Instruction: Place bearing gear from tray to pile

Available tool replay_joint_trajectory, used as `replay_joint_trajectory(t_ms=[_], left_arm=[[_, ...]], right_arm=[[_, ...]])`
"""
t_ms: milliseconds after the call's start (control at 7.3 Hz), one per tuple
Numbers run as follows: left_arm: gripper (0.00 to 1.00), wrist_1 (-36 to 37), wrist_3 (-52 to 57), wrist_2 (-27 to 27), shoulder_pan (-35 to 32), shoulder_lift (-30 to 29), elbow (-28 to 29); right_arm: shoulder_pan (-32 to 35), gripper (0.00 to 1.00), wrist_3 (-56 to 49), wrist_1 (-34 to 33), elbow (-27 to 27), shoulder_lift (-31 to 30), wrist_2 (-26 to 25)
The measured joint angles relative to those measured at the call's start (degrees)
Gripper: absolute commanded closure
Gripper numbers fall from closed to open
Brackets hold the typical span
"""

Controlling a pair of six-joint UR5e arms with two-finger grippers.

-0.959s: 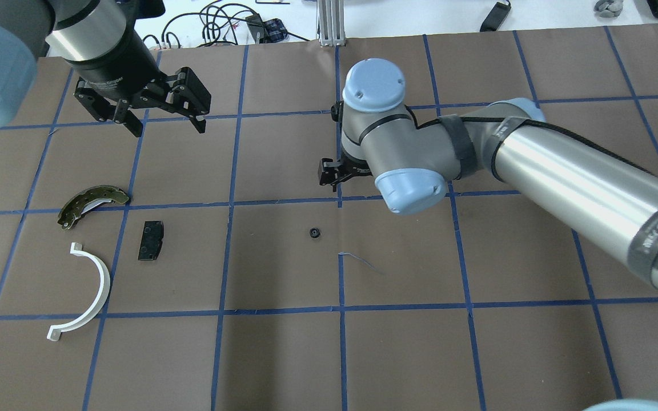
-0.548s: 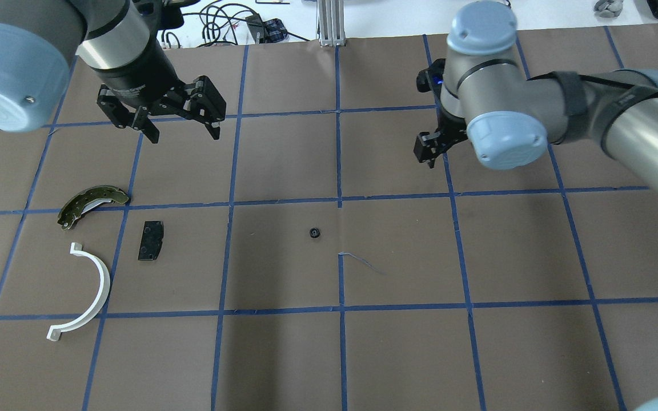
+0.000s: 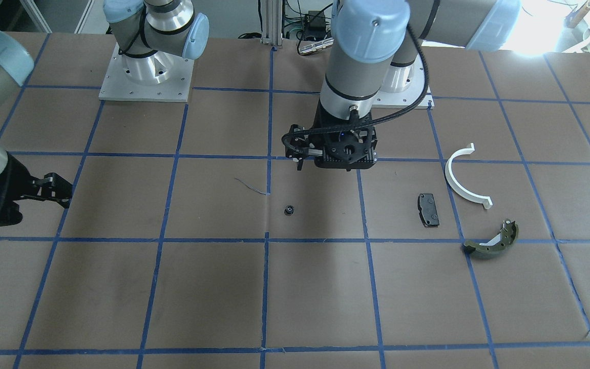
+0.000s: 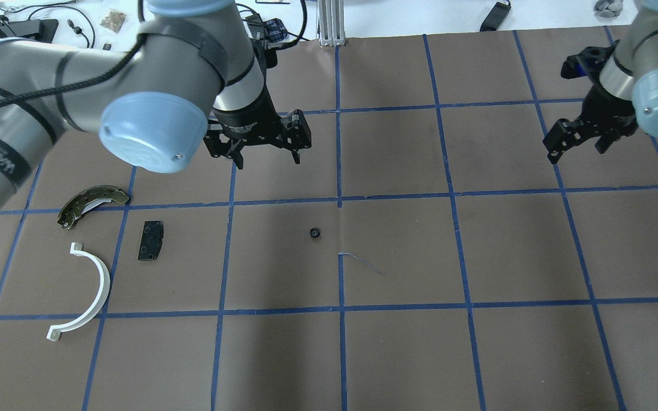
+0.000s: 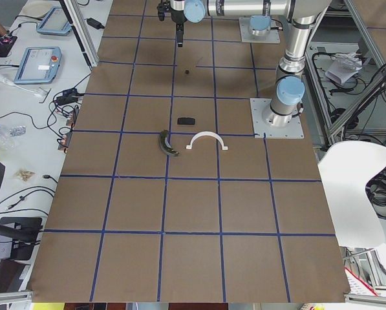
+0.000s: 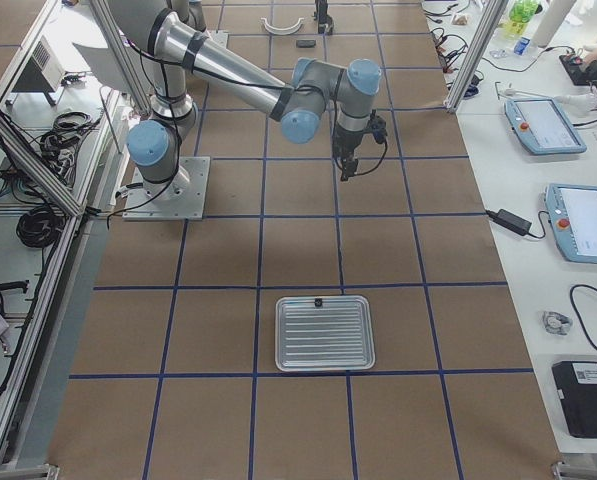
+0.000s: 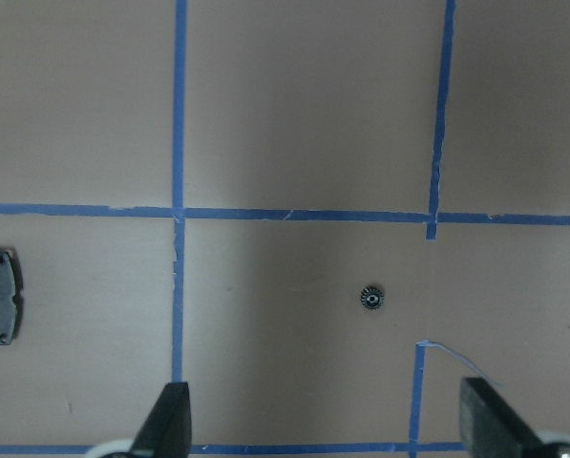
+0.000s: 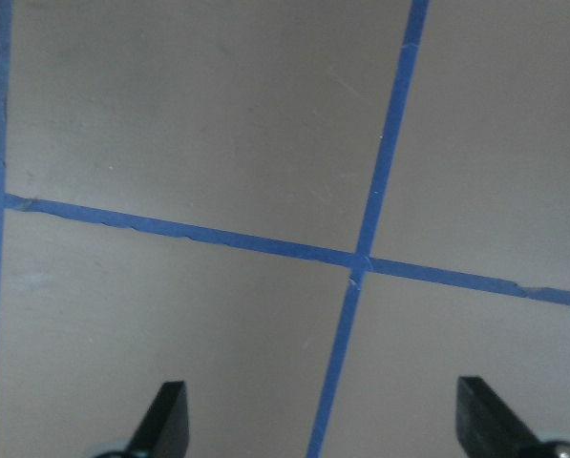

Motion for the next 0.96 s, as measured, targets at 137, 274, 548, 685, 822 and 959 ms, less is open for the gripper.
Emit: replay_joint_trajectory(t_ms=[137, 274, 548, 685, 822, 959], left_arm=[[0.0, 5.2, -2.4, -0.1, -1.3, -2.0, -3.3], [0.0, 8.7, -3.5, -0.1, -2.1, -3.7, -6.4], [0.0, 12.9, -4.6, 0.0, -3.3, -6.9, -11.0], [0.0, 16.1, -4.9, 0.0, -3.9, -8.3, -12.5], [0.0, 19.0, -5.1, 0.1, -4.5, -9.8, -13.8], [0.0, 21.5, -5.3, 0.3, -5.0, -11.1, -14.8]], right_arm=[[-3.5, 0.0, -6.5, 0.0, -0.1, 0.4, 1.2], [-5.9, 0.0, -11.4, -0.2, -0.2, 1.0, 1.7], [-13.1, 0.0, -22.9, 0.3, -0.4, 1.9, 2.4], [-16.5, 0.0, -30.7, 0.3, -0.1, 2.6, 2.5], [-19.3, 0.0, -38.9, 0.2, -0.2, 3.4, 2.6], [-21.7, 0.0, -46.1, 0.1, -1.0, 4.4, 2.6]])
